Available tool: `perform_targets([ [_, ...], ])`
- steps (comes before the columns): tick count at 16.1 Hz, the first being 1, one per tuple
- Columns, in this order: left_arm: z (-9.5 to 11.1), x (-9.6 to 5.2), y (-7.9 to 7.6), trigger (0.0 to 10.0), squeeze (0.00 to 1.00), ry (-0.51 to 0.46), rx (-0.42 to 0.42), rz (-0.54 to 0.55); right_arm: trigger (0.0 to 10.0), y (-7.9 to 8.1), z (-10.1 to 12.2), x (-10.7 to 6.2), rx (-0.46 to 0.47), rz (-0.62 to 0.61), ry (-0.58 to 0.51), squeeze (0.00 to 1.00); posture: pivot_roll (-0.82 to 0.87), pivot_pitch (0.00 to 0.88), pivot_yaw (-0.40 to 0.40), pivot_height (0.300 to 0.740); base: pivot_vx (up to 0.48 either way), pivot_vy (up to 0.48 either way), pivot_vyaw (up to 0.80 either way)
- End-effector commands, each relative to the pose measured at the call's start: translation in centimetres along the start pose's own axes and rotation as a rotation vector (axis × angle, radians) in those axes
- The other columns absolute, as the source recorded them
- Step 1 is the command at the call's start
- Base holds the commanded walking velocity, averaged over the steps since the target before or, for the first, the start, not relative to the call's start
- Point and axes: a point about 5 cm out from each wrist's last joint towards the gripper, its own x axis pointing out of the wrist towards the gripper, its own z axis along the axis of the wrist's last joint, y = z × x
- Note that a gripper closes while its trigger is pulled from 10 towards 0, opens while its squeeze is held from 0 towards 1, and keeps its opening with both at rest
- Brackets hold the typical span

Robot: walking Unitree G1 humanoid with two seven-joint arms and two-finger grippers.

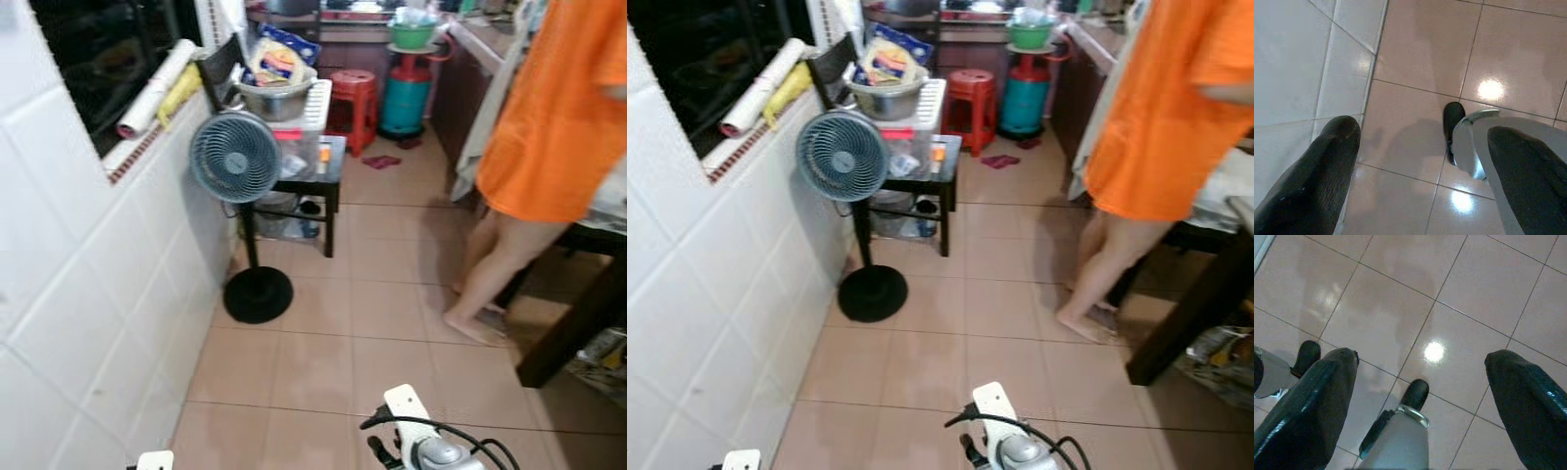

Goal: Setting the table

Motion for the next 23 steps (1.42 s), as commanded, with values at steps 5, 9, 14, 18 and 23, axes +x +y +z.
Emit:
perform_targets([
  [5, 0.5, 0.1, -0.7, 10.0, 0.00, -0.017, -0.034, 0.002, 10.0, -0.5, -0.2, -0.1, -0.063, -0.016, 0.017, 0.00, -0.06, 0.000, -0.040, 0.740, 0.000, 0.000, 0.09],
  [9, 0.0, 0.0, -1.0, 10.0, 0.00, -0.004, -0.076, 0.006, 10.0, -0.5, 0.8, 0.0, -0.107, -0.012, 0.009, 0.00, -0.03, 0.000, -0.075, 0.740, 0.000, 0.000, 0.00],
  [14, 0.1, 0.0, -0.8, 10.0, 0.00, -0.011, -0.068, 0.003, 10.0, -0.5, 0.5, 0.0, -0.119, 0.001, 0.010, 0.00, -0.03, 0.000, -0.070, 0.740, 0.000, 0.000, 0.00],
  [18, 0.2, 0.0, -0.5, 10.0, 0.00, -0.012, -0.039, 0.001, 10.0, -0.5, 0.5, 0.0, -0.100, -0.006, 0.012, 0.00, -0.04, 0.000, -0.050, 0.740, 0.000, 0.000, 0.00],
  [23, 1.1, 0.1, -0.4, 10.0, 0.00, -0.036, 0.040, -0.013, 10.0, -1.2, 0.6, -0.1, 0.079, -0.082, -0.024, 0.00, -0.08, 0.000, -0.003, 0.740, 0.000, 0.000, 0.00],
])
